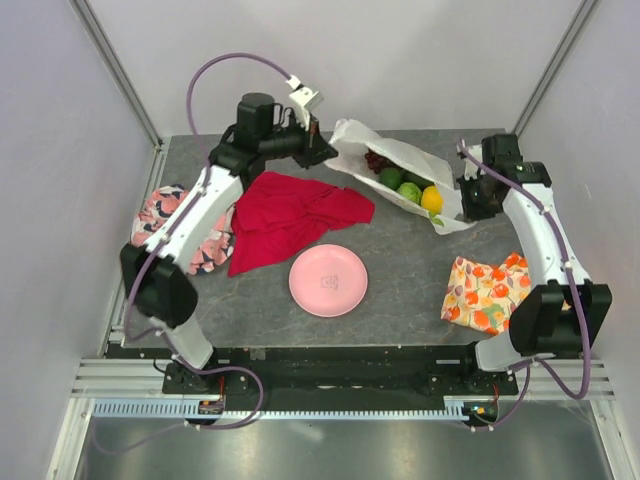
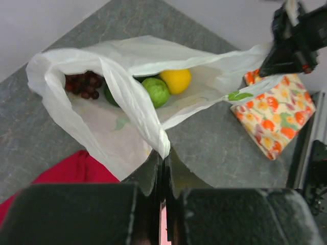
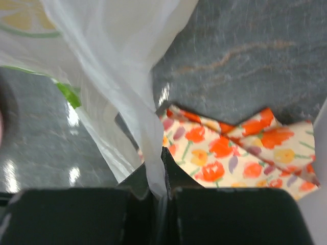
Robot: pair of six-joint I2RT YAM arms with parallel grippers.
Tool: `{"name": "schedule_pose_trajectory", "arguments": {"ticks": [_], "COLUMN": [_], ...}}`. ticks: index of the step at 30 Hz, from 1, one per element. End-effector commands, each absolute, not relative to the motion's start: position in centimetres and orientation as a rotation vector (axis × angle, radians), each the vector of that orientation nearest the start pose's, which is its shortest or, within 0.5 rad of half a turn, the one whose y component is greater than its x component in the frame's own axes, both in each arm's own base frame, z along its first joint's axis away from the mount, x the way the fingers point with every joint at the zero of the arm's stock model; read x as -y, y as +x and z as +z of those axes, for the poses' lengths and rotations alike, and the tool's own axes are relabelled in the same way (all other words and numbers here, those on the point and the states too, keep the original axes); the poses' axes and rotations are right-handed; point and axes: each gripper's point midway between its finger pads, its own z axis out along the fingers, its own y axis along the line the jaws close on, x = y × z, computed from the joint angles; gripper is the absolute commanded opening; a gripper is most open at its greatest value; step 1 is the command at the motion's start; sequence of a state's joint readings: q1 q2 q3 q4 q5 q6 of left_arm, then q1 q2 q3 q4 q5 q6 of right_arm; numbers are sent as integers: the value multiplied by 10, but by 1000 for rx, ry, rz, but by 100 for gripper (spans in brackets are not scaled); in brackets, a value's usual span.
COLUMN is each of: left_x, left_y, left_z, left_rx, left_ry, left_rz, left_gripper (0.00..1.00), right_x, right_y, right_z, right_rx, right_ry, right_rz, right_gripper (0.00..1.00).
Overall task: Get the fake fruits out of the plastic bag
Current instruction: Adjust the plastic bag at the center of the board, then take out the fake fruit from the plastic bag.
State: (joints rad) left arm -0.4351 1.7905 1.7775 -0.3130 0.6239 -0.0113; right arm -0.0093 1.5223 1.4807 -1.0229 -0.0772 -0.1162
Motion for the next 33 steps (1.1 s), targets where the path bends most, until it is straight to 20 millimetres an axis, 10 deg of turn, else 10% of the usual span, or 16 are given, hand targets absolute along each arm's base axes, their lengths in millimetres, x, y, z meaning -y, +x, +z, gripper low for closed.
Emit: {"name": "schedule_pose_trajectory", "arguments": {"ticks": [1, 5, 7, 11, 14, 20, 33], "left_x": [297, 302, 307, 312, 313, 309, 292], "left_y": [342, 304, 301, 312, 316, 332, 368], "left_z": [362, 340, 329, 312, 307, 306, 315], "left_rx": [-1657, -1667, -1693, -1772, -1794, -1867, -1946], "left_ry": [865, 948, 953, 901, 869, 719, 454], "left_rz": [-1055, -1135, -1143, -1144, -1143, -1107, -1044], "left_gripper": [2, 2, 2, 2, 2, 2, 2], "right_x": [18, 18, 12, -37, -99, -179, -173], "right_y": [290, 290, 308, 332, 329, 308, 289], "right_z": [187, 199, 235, 336, 357, 292, 184], "right_rx": [-2670, -2619, -2517, -2206, -2066, -2130, -2364], "right_ry": [-359, -395, -410, -551, -760, -1078, -1321], "right_rz": [-144, -154, -125, 99, 234, 481, 508], "right_gripper": [4, 37, 57, 86, 84, 50, 25]}}
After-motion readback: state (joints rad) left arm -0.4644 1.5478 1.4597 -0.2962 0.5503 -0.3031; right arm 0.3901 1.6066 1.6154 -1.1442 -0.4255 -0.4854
